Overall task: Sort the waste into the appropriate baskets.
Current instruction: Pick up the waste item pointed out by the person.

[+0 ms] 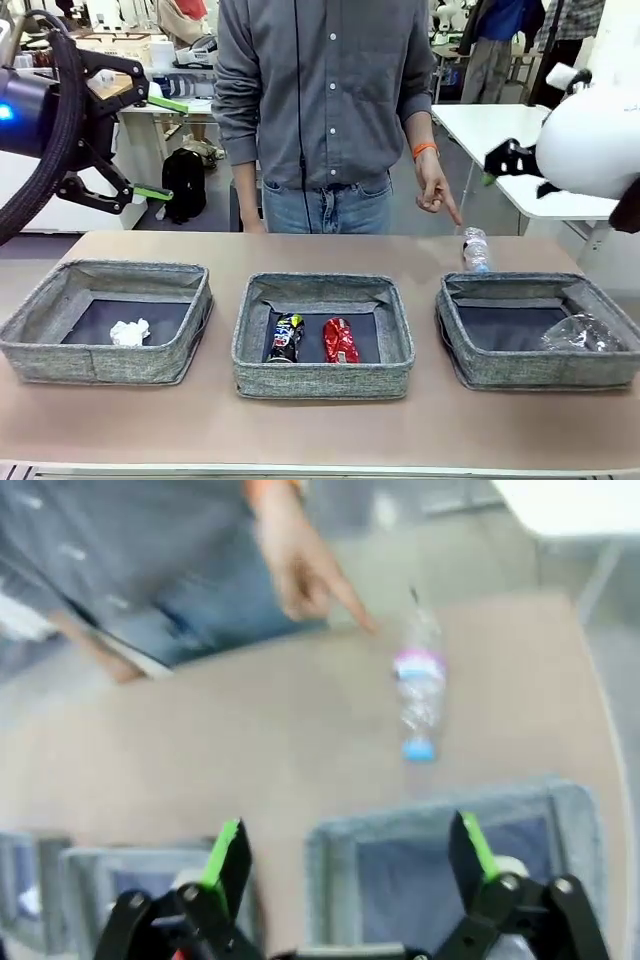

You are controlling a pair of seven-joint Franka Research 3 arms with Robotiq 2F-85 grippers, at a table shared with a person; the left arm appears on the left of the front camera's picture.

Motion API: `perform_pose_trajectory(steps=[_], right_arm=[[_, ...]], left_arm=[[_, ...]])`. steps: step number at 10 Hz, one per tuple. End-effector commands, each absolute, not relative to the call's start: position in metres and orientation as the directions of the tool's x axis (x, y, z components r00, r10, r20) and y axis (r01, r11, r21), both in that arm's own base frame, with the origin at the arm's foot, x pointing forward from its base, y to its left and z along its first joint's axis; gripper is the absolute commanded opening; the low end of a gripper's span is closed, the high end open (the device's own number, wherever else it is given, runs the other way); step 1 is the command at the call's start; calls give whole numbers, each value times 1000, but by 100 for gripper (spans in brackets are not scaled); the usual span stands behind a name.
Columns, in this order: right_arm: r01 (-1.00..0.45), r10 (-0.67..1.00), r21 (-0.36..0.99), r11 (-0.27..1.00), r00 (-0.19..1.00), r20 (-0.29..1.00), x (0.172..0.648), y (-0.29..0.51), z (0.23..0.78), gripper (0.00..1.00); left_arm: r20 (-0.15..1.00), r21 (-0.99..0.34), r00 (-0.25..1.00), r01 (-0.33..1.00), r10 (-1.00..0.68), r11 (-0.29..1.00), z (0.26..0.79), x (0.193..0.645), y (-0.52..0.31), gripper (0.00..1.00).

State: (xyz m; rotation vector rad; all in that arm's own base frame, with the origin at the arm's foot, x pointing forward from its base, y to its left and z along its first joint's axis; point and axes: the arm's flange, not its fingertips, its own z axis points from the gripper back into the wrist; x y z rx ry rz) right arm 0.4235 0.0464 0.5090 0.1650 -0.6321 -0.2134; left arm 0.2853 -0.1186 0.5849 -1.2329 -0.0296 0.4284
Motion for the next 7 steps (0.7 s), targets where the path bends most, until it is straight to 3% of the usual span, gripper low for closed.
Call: perform_pose_trajectory(steps=[1,7], right_arm=[[239,-284,161,958,874,395,486,29,515,100],[292,-310,109,950,924,224,590,-7,416,100]], left_arm=[[-199,-920,921,-293,334,260,584,285,-120,100],[-199,-920,921,-293,334,260,584,285,-120,100]])
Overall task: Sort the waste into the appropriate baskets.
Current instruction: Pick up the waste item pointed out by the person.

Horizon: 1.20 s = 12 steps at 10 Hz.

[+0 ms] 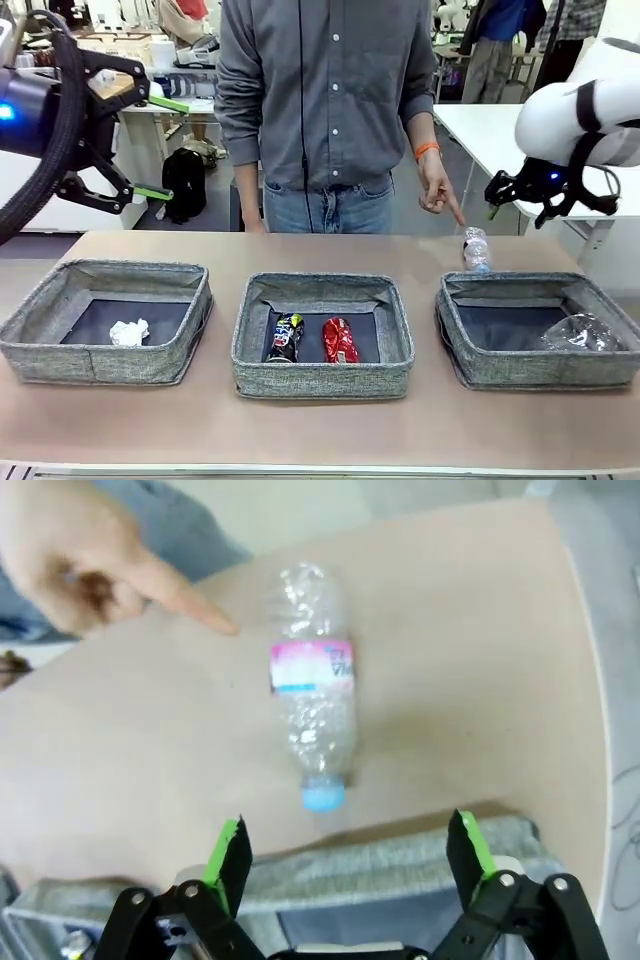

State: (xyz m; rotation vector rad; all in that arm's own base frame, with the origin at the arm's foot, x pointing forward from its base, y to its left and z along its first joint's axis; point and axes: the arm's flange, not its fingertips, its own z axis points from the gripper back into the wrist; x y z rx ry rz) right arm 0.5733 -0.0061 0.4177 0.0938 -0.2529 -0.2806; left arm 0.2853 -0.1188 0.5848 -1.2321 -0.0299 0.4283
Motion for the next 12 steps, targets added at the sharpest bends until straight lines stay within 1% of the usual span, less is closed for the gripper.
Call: perform_pose_trajectory(steps=[1,3,5,10,12], right_arm=[[268,-292,130,955,928,231,599,-6,398,100],[274,-294,118,955,931,216,614,-10,362,100],[259,-289,166,952,937,197,622,-13,344,100],[226,-259,195,954,951,166,632,1,324,100],[217,-254,202,955,950,180,637,7,319,100]], left_arm=[[-199,-920,921,-293,334,260,584,285,-120,100],[-199,-920,921,-293,334,260,584,285,-120,100],[-199,-920,921,-293,334,260,584,285,-120,100],[-199,-920,921,-293,334,260,584,285,-120,100],[-199,-920,921,-293,334,260,584,285,-120,100]])
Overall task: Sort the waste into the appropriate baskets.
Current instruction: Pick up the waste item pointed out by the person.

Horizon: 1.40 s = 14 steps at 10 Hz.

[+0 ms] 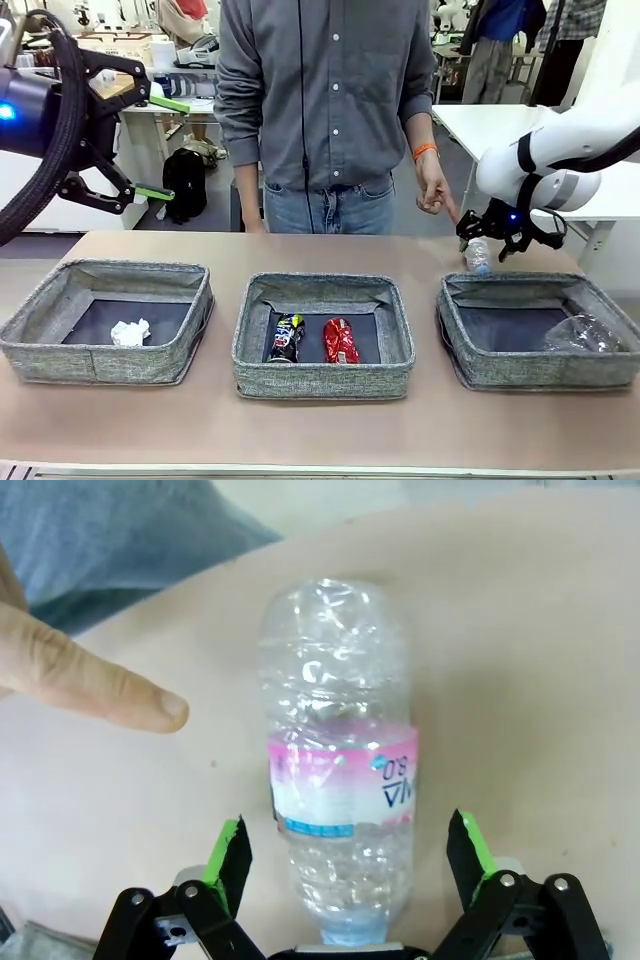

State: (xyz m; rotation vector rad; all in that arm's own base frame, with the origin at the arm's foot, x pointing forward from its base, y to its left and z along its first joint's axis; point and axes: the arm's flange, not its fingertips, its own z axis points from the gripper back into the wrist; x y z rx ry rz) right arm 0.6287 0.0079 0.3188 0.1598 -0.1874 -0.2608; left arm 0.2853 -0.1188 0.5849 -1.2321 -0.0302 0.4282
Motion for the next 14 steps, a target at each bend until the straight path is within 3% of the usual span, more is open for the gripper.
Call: perform_pose_trajectory(steps=[1,3,4,5,6,7,8,14], right_arm=[[210,-247,197,958,951,185,638,10,320,100],[202,-234,190,961,958,166,637,12,319,100],[199,-229,186,962,961,154,636,14,317,40],[204,-234,192,960,961,150,636,15,316,40],[205,-233,174,963,960,158,635,16,317,0],[202,-231,180,963,960,156,634,18,317,36],[208,-236,173,963,958,162,634,18,316,0],[274,-302,173,946,939,163,632,10,317,0]], left_arm=[[-199,-920,921,-293,334,260,584,285,-120,100],[-199,-920,921,-293,334,260,584,285,-120,100],[-199,-920,921,-293,334,260,584,285,-120,100],[-199,-920,921,-293,334,260,584,285,-120,100],[-199,-920,921,-293,334,260,584,285,-120,100],[-199,-920,921,-293,334,260,584,285,-120,100],[-199,-920,921,-293,334,260,584,285,-120,100],[-199,-920,921,-293,334,260,584,285,-120,100]])
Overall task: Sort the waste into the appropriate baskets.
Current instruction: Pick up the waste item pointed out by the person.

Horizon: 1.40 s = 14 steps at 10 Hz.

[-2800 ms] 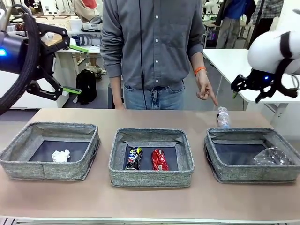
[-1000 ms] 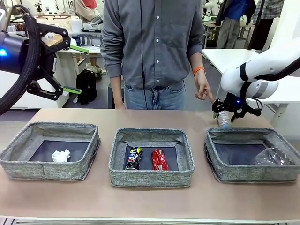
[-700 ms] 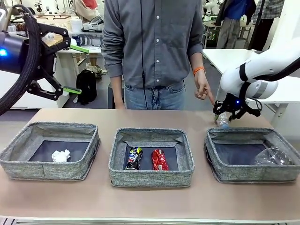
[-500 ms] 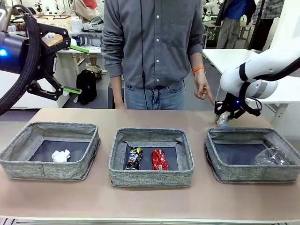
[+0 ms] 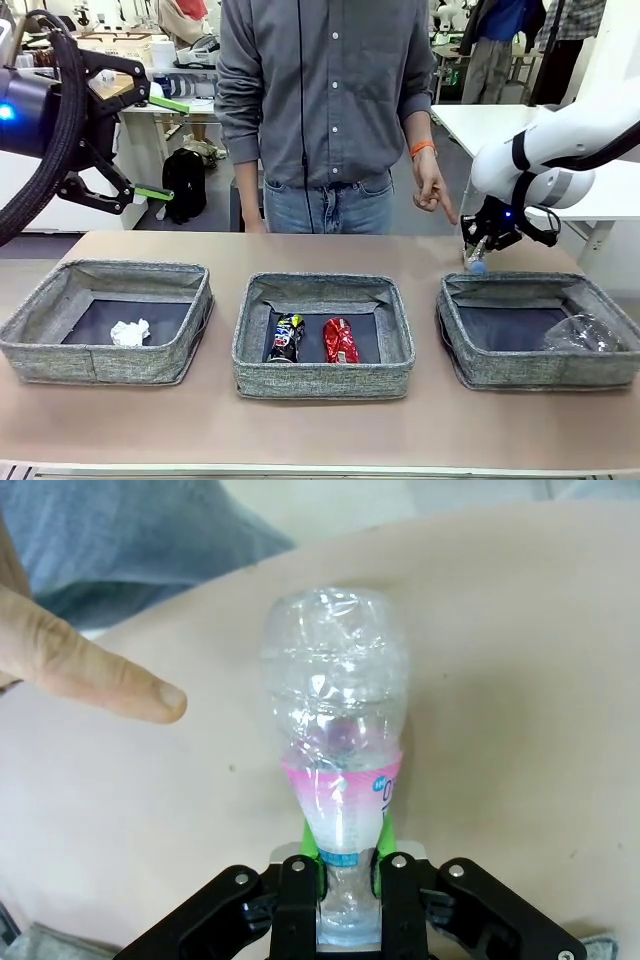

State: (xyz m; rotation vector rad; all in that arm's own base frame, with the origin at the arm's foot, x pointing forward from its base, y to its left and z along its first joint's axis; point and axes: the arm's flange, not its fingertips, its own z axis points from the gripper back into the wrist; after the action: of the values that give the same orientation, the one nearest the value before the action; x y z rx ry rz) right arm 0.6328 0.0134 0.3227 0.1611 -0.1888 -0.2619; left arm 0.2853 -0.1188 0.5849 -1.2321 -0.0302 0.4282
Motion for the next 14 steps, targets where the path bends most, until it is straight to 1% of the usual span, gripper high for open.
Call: perform_pose_trajectory(steps=[1,2,3,4,6,7,8,9,10,11,12,13,14], right_arm=[[286,-313,165,944,934,170,631,6,322,0],[293,-322,168,941,930,179,627,3,332,0],[297,-335,201,934,922,193,618,2,354,0],[331,-384,240,913,896,223,601,4,396,0],[397,-450,255,882,868,207,550,27,484,0],[430,-469,218,876,864,180,516,51,517,0],[398,-426,161,903,875,229,474,85,541,0],[317,-334,104,943,904,267,439,112,550,0],[234,-233,36,972,922,308,409,131,550,0],[150,-135,-22,988,937,323,387,143,543,0],[117,-116,17,993,945,306,384,139,536,0],[232,-232,35,972,929,289,395,142,559,0],[232,-232,35,972,929,289,395,142,559,0]], left_arm=[[-199,-920,921,-293,334,260,584,285,-120,100],[-199,-920,921,-293,334,260,584,285,-120,100],[-199,-920,921,-293,334,260,584,285,-120,100],[-199,-920,921,-293,334,260,584,285,-120,100],[-199,-920,921,-293,334,260,584,285,-120,100],[-199,-920,921,-293,334,260,584,285,-120,100],[-199,-920,921,-293,334,260,584,285,-120,100],[-199,-920,921,-293,334,260,584,285,-120,100],[-199,-920,921,-293,334,260,584,285,-120,100],[-199,-920,921,-293,334,260,584,285,-120,100],[-199,-920,921,-293,334,260,584,285,-120,100],[-199,-920,921,-293,334,260,584,285,-120,100],[-199,-920,921,-293,334,260,584,285,-120,100]])
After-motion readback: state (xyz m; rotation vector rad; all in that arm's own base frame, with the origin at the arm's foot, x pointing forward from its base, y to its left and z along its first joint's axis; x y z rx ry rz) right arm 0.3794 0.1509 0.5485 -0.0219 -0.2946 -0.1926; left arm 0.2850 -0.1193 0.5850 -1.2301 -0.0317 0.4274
